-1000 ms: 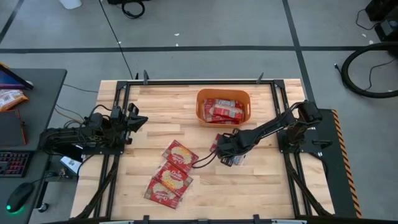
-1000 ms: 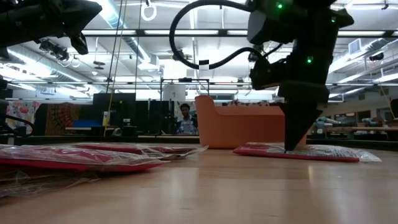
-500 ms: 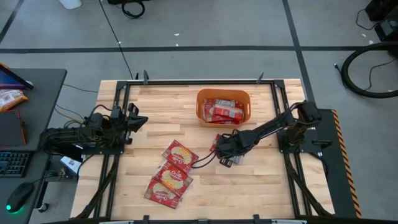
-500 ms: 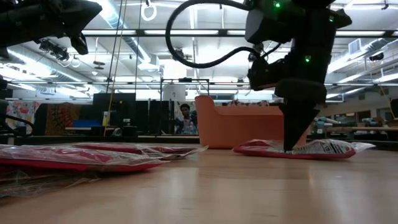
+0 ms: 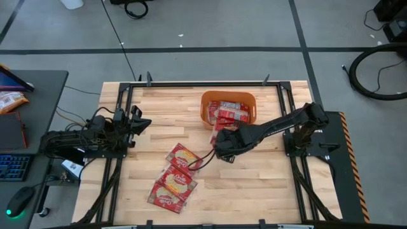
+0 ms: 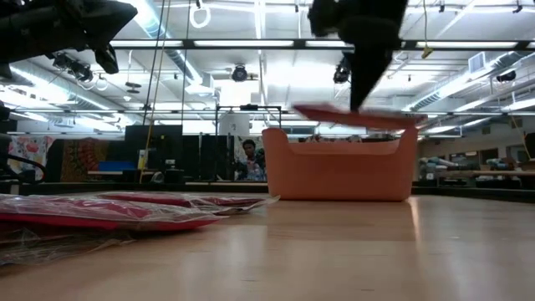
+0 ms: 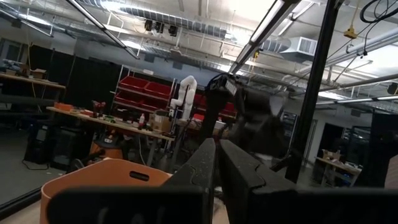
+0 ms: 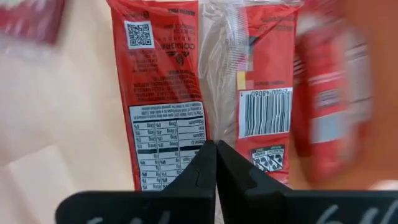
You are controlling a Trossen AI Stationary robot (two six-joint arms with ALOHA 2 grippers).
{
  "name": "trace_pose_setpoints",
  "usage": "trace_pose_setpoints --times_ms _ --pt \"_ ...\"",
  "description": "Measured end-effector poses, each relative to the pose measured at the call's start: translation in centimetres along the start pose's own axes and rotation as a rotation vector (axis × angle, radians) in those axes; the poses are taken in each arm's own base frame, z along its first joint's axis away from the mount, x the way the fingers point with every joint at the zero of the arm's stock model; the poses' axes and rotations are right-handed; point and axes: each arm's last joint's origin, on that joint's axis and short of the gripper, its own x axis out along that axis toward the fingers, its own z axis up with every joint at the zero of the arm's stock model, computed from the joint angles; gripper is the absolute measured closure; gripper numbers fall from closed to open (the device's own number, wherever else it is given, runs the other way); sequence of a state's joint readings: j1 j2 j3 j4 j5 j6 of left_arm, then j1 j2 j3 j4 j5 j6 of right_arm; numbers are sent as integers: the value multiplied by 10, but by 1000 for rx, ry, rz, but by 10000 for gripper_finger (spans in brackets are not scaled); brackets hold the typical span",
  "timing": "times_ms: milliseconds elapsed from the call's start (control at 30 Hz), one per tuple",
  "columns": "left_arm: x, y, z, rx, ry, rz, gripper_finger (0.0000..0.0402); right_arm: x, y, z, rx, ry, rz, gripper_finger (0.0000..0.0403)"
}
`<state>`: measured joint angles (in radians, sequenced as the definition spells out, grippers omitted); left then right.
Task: Sort popcorn bags into baskets
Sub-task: Put the red popcorn bag into the orange bin
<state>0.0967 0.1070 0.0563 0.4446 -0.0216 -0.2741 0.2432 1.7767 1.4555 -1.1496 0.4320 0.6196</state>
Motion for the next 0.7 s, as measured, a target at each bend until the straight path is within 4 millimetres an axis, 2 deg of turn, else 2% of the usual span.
trace_pose_setpoints --times_ms 133,267,367,533,700 --pt "0 0 0 0 1 0 377 -24 -12 11 -58 -88 -143 397" --pt "0 0 0 0 0 0 377 -27 -26 24 -175 -137 -250 396" --pt "0 0 0 -3 0 0 377 -17 -43 35 -217 -113 -276 396" --pt "0 0 0 -3 0 0 377 12 -84 49 -191 -26 -298 396" --pt "0 0 0 -2 4 1 377 43 -121 56 -140 39 -235 378"
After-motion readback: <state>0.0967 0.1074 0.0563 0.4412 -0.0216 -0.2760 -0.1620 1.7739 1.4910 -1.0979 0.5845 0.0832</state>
